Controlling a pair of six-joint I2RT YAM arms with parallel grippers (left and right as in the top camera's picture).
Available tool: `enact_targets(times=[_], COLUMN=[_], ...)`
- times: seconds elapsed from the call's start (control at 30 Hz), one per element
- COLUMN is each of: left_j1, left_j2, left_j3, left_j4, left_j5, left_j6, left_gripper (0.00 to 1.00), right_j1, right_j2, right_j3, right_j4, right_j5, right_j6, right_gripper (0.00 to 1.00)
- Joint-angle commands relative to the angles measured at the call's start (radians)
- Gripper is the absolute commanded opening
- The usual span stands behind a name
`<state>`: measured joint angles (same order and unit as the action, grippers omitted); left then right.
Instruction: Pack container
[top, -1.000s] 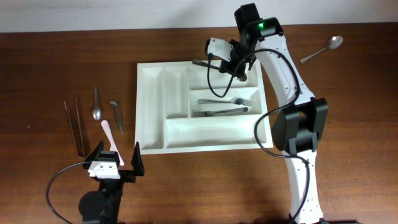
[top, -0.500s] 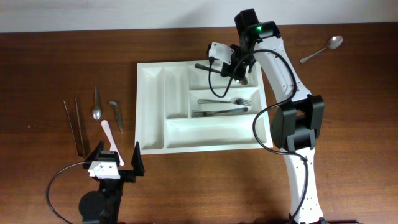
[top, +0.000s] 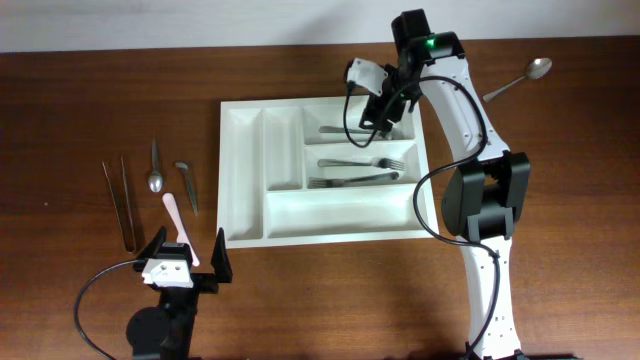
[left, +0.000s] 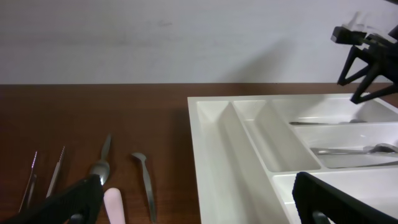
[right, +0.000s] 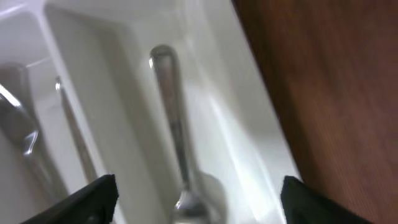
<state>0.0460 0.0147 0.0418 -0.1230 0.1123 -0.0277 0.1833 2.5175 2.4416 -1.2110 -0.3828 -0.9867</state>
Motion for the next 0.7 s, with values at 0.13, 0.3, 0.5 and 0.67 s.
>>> enact_targets(times=[0.13,0.3,0.5,0.67], left_j1=[-0.004,-0.004,-0.004,-0.004], left_j2=[-0.008,-0.008,-0.008,-0.008], left_j3=[-0.008,-0.008,-0.008,-0.008], left_j4=[0.003,0.003,0.003,0.003], left_j5=[-0.007,-0.007,-0.007,-0.007], left_j6=[-0.002,-0.002,-0.002,-0.002], left_gripper=[0.99,0.99,0.99,0.99], right_j1=[-0.014,-0.045,-0.101,-0.169], right_j2=[-0.034,-0.073,-0.081,-0.082], right_j3=[0.082,0.167,0.268,0.285], right_j4=[0.034,0.029,-0.026,-0.021], right_j5=[-0.01,-0.006,-0.015,-0.207], right_j6=[0.43,0.669,1.038,1.115], right_gripper=[0.94,0.99,0.99,0.99])
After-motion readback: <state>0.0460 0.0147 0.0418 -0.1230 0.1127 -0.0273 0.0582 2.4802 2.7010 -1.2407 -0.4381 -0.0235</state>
